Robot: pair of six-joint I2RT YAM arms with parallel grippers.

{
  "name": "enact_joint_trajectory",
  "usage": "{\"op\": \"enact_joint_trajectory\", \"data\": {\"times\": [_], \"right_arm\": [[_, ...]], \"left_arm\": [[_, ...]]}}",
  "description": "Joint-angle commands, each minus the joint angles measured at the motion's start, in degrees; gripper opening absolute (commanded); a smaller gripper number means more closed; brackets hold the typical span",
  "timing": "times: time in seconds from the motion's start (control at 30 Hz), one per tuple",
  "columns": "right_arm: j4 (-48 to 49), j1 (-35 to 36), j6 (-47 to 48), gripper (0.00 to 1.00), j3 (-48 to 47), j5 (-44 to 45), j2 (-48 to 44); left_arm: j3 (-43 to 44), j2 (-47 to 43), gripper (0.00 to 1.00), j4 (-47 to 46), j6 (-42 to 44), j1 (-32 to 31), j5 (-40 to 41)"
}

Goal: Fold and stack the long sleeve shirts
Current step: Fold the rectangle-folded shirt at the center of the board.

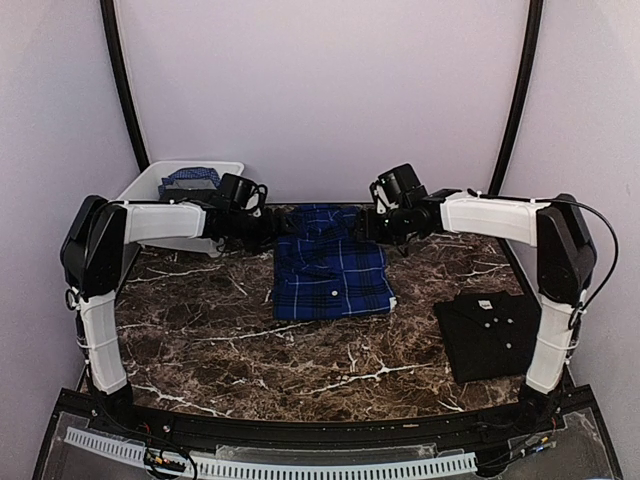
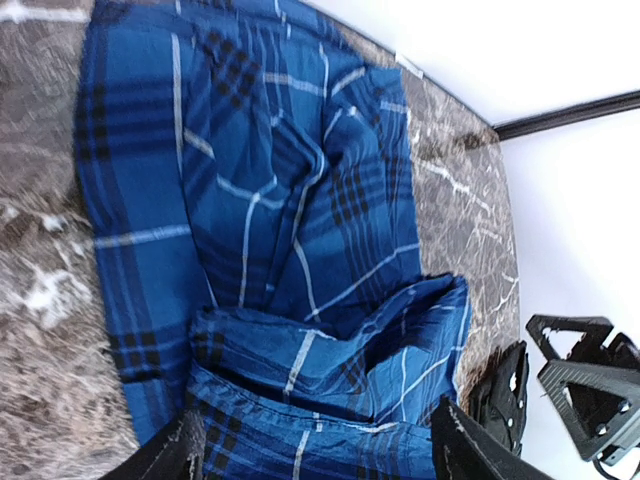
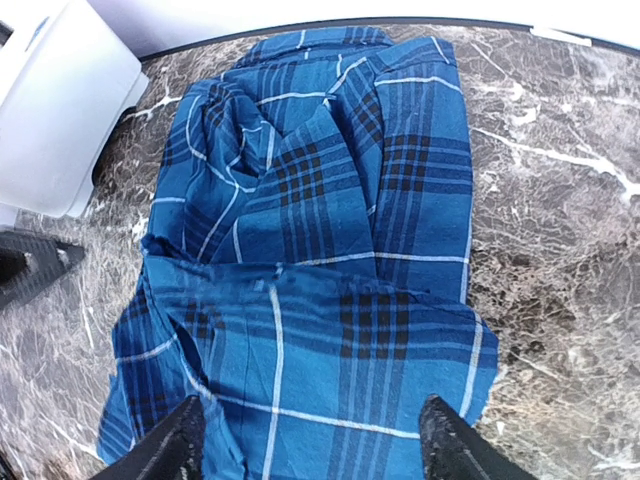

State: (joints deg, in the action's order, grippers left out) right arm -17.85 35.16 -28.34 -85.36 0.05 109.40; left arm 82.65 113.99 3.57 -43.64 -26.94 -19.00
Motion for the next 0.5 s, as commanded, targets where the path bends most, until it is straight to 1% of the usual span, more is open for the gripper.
{"op": "enact_joint_trajectory", "data": {"times": [0.0, 0.07, 0.13, 0.27, 0.47], "right_arm": [[-0.4, 0.0, 2.7, 0.68, 2.3, -0.6, -3.6], [-0.2, 0.6, 3.1, 0.65, 3.0, -3.0, -3.9], [0.4, 1.7, 3.6, 0.64, 3.0, -4.8, -3.4], [-0.5, 4.0, 2.9, 0.60, 1.5, -7.7, -0.1], [2.8, 5.7, -2.7, 0.61, 3.4, -12.9, 2.5]], "left_arm": [[-1.3, -6.4, 0.75, 2.1, 3.1, 0.8, 2.1], [-2.8, -7.3, 0.72, 2.4, 4.0, 0.8, 2.1], [-4.2, -7.7, 0.68, 2.6, 5.1, 0.7, 1.5], [-5.3, -6.3, 0.63, 2.5, 6.8, 0.7, -1.3], [-5.3, -4.0, 0.59, 2.6, 7.5, 0.7, -3.2]]}}
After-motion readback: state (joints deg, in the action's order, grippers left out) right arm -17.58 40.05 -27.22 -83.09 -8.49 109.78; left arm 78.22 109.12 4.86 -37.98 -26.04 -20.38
